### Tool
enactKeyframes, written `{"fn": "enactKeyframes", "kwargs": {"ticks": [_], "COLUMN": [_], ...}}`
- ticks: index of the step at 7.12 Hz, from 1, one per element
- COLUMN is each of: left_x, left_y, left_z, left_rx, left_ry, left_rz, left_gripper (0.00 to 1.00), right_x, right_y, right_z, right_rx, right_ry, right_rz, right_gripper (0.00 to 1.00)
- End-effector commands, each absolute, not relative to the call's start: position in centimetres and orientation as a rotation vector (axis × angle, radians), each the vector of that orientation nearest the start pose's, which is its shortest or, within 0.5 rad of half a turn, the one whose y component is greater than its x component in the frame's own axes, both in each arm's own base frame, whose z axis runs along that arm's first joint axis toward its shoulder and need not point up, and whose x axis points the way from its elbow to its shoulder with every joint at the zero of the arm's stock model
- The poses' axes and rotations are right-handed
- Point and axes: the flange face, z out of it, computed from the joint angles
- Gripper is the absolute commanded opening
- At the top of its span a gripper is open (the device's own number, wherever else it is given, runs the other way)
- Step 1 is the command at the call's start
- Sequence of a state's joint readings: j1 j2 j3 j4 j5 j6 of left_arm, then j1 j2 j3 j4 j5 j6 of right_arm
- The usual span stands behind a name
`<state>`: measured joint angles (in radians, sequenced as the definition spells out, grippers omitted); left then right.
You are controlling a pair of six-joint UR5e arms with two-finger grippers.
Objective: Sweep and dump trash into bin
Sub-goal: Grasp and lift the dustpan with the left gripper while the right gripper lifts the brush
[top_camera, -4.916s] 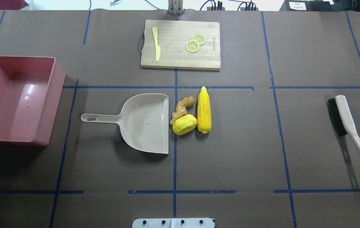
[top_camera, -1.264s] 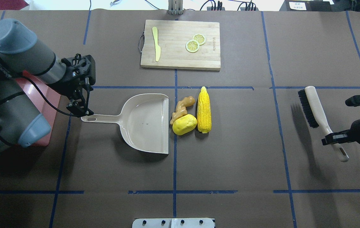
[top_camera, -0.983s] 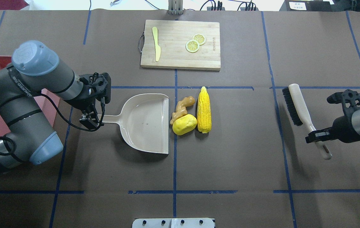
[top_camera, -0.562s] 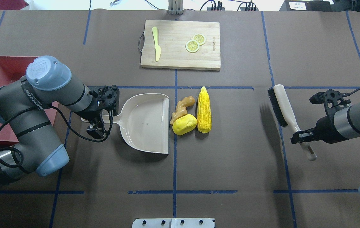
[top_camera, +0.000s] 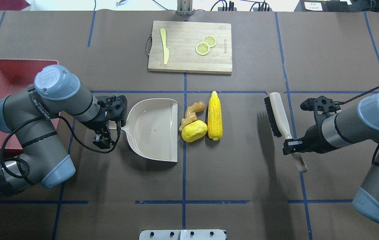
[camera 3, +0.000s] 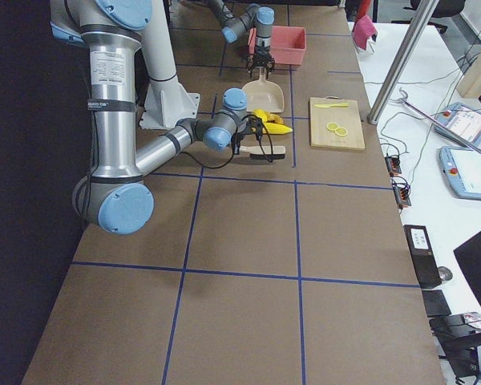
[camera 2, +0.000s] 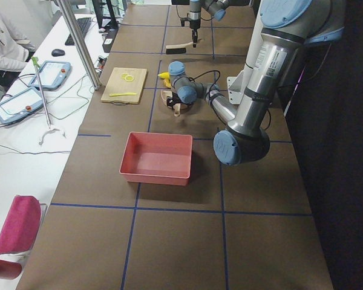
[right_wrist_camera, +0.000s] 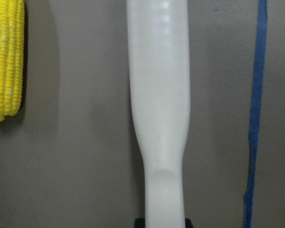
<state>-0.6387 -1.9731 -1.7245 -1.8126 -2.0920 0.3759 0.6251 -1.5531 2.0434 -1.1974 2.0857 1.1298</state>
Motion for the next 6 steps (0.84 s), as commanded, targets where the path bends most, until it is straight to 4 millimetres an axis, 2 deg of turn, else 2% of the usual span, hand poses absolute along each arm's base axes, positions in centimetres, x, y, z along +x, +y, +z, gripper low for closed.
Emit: {"fn": "enactKeyframes", "kwargs": {"ticks": [1, 2, 3, 4, 6], "left_x": [45.8, 45.7, 45.4, 45.4, 45.3], "left_y": [-44.5, -44.8, -45.1, -45.3, -45.8], "left_z": [34.0, 33.8, 33.3, 33.0, 32.3], "left_rx": [0.663, 0.683, 0.708, 0.725, 0.759], "left_ry": [0.746, 0.705, 0.664, 0.638, 0.573], "left_rz": [1.411, 1.398, 1.385, 1.377, 1.358], "left_gripper": [0.56, 0.39, 0.16, 0.07, 0.03], "right_x": [-36.4, -36.8, -37.1, -37.8, -40.0], "right_y": [-35.3, -35.3, -35.2, -35.0, -34.6], "right_z": [35.7, 35.2, 34.8, 34.2, 31.9], "right_rx": [-0.013, -0.021, -0.021, -0.012, -0.058], "right_ry": [-0.949, -0.949, -0.955, -0.958, -0.942], "right_rz": [-0.023, -0.015, -0.016, -0.023, 0.015], "right_gripper": [0.00, 0.00, 0.00, 0.00, 0.00]}}
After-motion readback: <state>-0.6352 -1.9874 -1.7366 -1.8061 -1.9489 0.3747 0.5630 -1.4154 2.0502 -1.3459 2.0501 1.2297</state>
